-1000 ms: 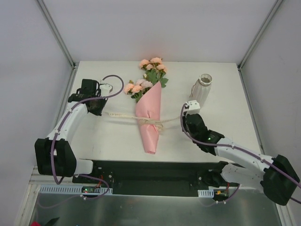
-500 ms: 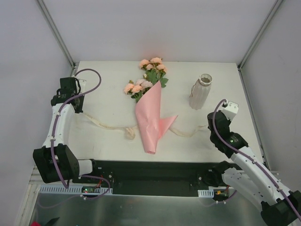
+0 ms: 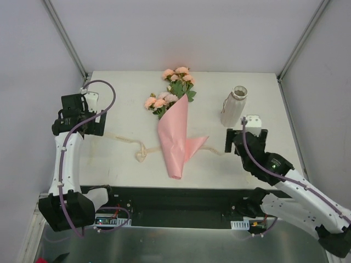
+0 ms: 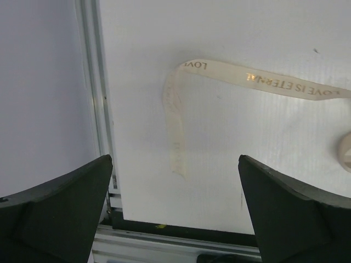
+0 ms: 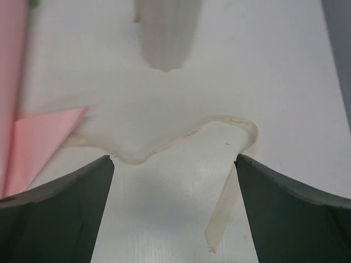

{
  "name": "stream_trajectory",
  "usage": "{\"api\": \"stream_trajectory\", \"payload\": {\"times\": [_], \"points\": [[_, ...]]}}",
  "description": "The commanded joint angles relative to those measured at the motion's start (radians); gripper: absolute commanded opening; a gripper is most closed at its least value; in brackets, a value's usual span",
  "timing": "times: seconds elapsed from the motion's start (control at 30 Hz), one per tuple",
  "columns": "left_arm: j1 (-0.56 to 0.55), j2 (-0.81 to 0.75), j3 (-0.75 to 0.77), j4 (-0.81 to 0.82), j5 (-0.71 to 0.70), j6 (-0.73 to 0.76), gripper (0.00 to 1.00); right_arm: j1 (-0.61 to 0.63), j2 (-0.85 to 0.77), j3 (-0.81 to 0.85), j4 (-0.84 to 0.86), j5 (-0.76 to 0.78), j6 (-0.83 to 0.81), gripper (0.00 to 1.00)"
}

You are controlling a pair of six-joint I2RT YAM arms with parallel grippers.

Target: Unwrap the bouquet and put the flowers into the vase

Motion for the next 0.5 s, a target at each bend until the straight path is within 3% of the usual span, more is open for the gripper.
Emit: {"api": "stream_trajectory", "payload": {"times": [0.0,0.17,0.27,0.47], "points": [[0.005,-0.058,0.028,-0.095,0.206,-0.005,0.99,0.283,0.096,0.093,0.015,-0.054,-0.188,0.97],[0.005,-0.026,0.063,-0.144,0.294,-0.048,0.99,0.627,0.330,0.234,0.059,-0.023,-0.319,0.96],[0.004,-0.016,0.024,-0.143,0.356,-0.056,0.99,0.705,0.552,0.309,0.116,-0.087,-0.376,0.97],[0.004,-0.013,-0.113,-0.111,0.402,-0.041,0.99,0.768,0.823,0.386,0.202,-0.196,-0.471,0.97]]}}
